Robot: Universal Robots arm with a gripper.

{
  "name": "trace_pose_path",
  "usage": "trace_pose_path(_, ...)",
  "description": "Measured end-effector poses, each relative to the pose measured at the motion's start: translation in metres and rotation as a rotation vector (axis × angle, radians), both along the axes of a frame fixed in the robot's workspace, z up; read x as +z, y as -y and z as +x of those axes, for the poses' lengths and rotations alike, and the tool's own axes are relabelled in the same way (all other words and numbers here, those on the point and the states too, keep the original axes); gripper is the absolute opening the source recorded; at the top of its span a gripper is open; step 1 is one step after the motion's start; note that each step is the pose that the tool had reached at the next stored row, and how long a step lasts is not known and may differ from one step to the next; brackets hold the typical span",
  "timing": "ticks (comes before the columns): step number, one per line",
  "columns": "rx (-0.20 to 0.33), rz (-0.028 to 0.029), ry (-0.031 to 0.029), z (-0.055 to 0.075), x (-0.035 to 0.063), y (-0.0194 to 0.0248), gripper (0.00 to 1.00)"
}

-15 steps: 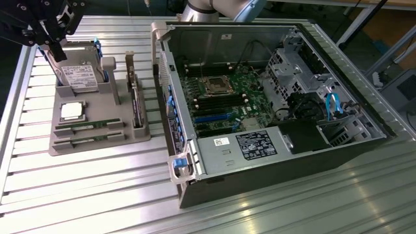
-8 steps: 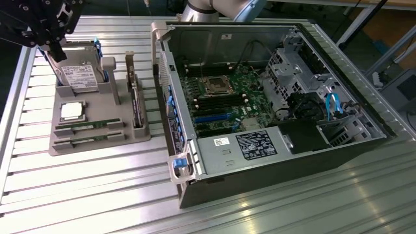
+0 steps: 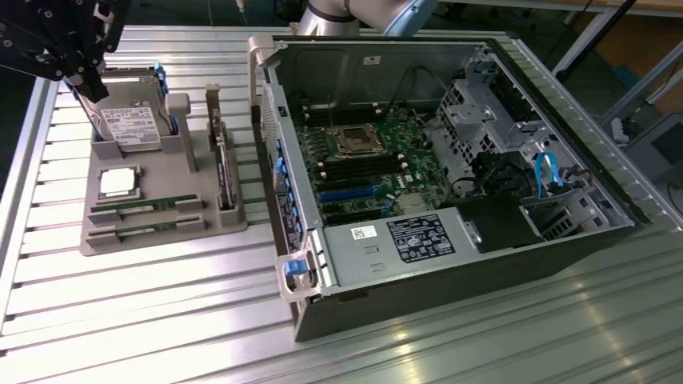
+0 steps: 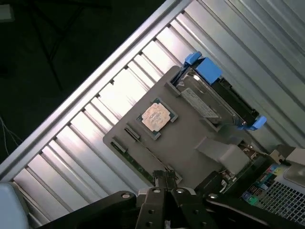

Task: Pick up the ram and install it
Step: 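Pick up the ram and move it above insertion slot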

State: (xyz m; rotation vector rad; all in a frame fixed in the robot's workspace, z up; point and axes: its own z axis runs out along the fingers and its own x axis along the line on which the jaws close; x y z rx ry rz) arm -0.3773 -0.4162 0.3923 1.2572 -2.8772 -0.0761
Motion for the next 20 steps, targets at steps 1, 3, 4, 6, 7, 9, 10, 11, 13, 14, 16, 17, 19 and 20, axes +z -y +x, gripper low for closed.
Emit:
trace_pose_path(1,0.018,0.0,0.0,0.0,0.0,0.0,0.1)
trace_pose_path(3,0.053,0.0,0.0,0.0,0.0,0.0,0.1)
trace_pose_path(4,0.073,0.0,0.0,0.0,0.0,0.0,0.1)
trace_pose_path(6,0.12,0.0,0.0,0.0,0.0,0.0,0.1)
trace_pose_path(7,0.153,0.0,0.0,0.0,0.0,0.0,0.1)
trace_pose_path(9,0.246,0.0001,0.0,0.0,-0.0001,0.0,0.1)
trace_pose_path(10,0.283,0.0,-0.0001,0.0,0.0,0.0,0.1)
trace_pose_path(11,0.303,0.0,0.0,0.0,-0.0001,0.0,0.1)
trace_pose_path(13,0.348,0.0,-0.0001,0.0,-0.0001,0.0,0.1)
trace_pose_path(14,0.394,0.0,0.0,0.0,-0.0002,0.0,0.1)
trace_pose_path(16,0.464,0.0,0.0,0.0,-0.0003,0.0,0.1)
trace_pose_path(17,0.501,0.0,0.0,0.0,-0.0004,0.0,0.1)
trace_pose_path(19,0.539,0.0,0.0,0.0,-0.0006,0.0,0.1)
trace_pose_path(20,0.559,0.0,-0.0001,0.0,-0.0006,0.0,0.1)
